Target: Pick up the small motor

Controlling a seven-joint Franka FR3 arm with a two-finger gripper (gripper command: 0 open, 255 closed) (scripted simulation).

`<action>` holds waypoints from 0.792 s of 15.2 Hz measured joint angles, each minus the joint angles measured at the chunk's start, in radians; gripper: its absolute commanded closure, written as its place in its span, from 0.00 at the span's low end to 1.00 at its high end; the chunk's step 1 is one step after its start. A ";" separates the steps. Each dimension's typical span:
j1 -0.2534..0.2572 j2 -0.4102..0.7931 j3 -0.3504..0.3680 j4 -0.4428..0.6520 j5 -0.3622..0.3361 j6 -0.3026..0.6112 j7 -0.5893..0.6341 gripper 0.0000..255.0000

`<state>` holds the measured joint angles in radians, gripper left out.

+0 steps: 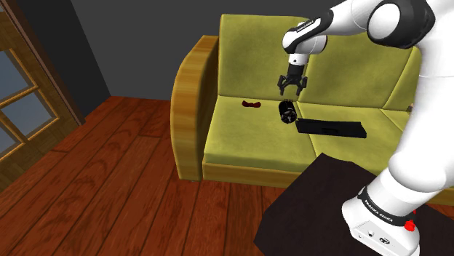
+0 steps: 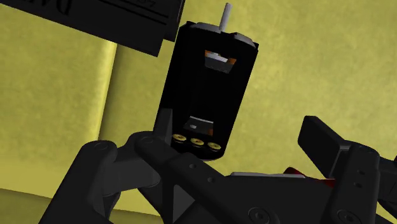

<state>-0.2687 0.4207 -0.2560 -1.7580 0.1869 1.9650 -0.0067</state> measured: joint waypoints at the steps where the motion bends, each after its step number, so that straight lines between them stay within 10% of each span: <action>1: -0.012 0.025 -0.005 0.033 0.007 -0.008 0.005 0.00; 11: -0.043 0.156 -0.001 0.089 0.047 0.062 0.005 0.00; 12: -0.044 0.158 -0.001 0.089 0.047 0.065 0.004 1.00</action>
<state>-0.3124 0.5792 -0.2571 -1.6693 0.2342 2.0300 -0.0026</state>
